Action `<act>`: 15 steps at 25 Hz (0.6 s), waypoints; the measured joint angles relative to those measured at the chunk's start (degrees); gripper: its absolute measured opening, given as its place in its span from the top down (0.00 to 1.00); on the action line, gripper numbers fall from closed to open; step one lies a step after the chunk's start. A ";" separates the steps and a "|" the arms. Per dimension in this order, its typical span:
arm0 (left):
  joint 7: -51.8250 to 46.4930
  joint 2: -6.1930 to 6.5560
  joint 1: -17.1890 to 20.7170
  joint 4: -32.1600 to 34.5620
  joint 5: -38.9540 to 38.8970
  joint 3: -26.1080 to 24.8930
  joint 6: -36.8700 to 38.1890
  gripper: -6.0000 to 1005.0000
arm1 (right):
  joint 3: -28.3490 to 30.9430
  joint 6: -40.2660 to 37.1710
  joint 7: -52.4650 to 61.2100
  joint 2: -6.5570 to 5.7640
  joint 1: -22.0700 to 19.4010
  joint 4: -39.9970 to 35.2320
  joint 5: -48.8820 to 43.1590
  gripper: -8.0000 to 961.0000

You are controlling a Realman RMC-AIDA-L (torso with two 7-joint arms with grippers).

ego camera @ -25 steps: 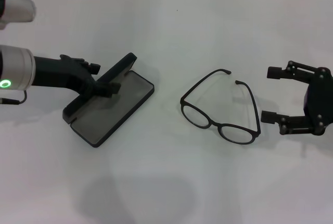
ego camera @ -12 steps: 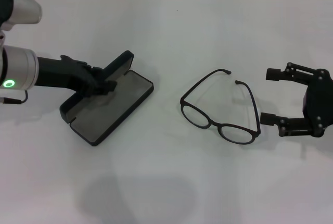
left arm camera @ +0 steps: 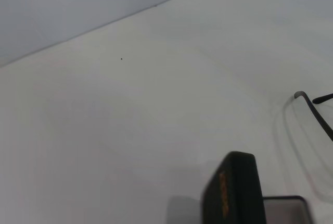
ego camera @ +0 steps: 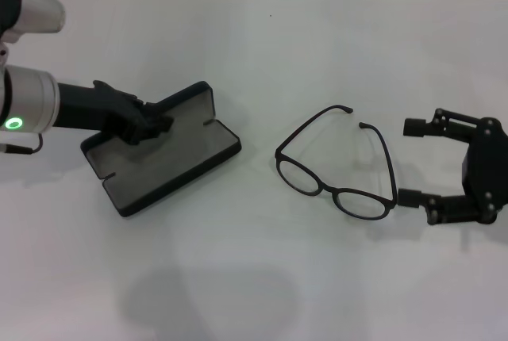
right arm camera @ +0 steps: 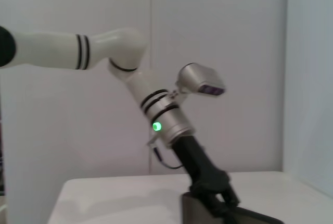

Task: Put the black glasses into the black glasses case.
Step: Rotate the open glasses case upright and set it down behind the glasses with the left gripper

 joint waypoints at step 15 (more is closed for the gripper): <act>12.13 0.12 -14.22 -3.63 2.77 8.28 -7.76 0.79 | -0.26 -4.88 -2.89 2.94 -0.64 -2.17 -8.74 0.08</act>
